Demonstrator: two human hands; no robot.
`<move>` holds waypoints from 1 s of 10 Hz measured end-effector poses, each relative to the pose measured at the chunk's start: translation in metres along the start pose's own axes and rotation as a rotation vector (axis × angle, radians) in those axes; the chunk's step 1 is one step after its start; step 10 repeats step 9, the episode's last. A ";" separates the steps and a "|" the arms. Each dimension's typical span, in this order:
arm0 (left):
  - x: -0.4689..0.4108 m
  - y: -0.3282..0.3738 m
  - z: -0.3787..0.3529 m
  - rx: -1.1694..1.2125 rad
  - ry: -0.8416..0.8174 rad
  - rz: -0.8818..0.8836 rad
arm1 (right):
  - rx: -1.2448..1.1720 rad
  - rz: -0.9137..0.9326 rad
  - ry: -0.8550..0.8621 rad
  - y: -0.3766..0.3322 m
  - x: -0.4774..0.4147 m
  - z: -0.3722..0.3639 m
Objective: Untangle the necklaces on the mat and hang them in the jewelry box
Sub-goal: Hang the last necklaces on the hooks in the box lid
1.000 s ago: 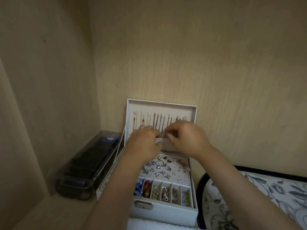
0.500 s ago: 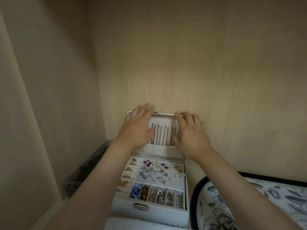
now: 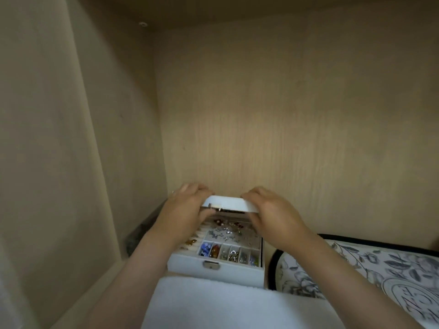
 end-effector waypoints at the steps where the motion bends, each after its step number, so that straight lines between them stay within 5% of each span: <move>1: 0.033 0.001 -0.010 -0.011 -0.033 0.002 | -0.113 -0.041 -0.101 -0.012 0.027 -0.008; 6: 0.099 -0.003 -0.053 0.014 -0.225 0.169 | -0.005 -0.060 -0.370 -0.037 0.080 -0.054; 10: 0.099 0.009 -0.048 0.067 -0.245 0.246 | -0.095 -0.093 -0.360 -0.031 0.081 -0.052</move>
Point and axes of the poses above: each hand's wrist, its own x-axis away from the middle knuckle, its own z-axis out of the back of the hand, y = z × x, the point moved 4 cm from there along -x, towards the middle knuckle, and after that the axes turned 7 degrees about x, right-handed, at the moved point
